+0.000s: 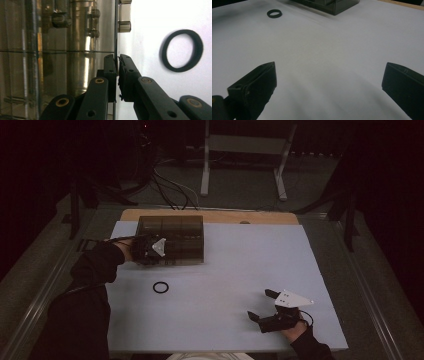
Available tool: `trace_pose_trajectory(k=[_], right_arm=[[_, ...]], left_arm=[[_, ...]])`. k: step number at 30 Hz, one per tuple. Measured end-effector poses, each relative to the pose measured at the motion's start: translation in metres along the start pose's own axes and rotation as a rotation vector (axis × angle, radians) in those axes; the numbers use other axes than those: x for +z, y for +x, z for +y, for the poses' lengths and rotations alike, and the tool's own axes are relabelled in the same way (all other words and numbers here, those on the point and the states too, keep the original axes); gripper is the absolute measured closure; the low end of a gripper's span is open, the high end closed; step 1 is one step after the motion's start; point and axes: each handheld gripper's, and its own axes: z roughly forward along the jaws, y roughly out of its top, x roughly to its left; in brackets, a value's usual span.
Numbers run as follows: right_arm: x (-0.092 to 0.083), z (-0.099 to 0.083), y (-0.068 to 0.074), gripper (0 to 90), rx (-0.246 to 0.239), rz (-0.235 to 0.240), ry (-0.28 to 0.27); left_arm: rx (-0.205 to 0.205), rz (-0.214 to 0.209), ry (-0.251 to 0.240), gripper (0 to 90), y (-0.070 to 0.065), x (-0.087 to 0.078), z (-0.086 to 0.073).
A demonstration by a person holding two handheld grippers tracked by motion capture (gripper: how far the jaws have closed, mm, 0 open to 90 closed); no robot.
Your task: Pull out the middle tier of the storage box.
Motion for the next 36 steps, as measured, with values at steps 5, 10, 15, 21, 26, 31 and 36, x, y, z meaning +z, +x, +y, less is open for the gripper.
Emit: trace_pose_trajectory(k=[5,10,15,21,26,31,36], right_arm=[[0.000,0.000,0.000,0.0,-0.002,0.000,-0.001],[0.000,0.000,0.000,0.0,-0.005,0.000,-0.001],[0.000,0.000,0.000,0.0,-0.005,0.000,-0.001],[0.000,0.000,0.001,0.0,-0.007,-0.001,-0.001],[0.000,0.000,0.001,0.0,-0.009,-0.002,0.000],[0.000,0.000,0.001,0.0,-0.009,-0.002,0.000],[0.000,0.000,0.001,0.0,-0.009,0.000,0.001]], left_arm=[[-0.009,0.001,0.006,86.6,-0.004,-0.002,-0.001],[-0.015,-0.011,0.000,87.3,-0.009,-0.002,-0.001],[-0.003,-0.012,-0.001,87.5,-0.014,-0.003,0.000],[-0.004,-0.024,-0.004,88.0,-0.019,-0.002,-0.001],[0.001,-0.025,0.002,88.2,-0.022,-0.003,-0.002],[0.017,-0.030,0.010,88.3,-0.025,-0.004,-0.001],[0.011,-0.040,0.009,88.4,-0.027,-0.004,-0.002]])
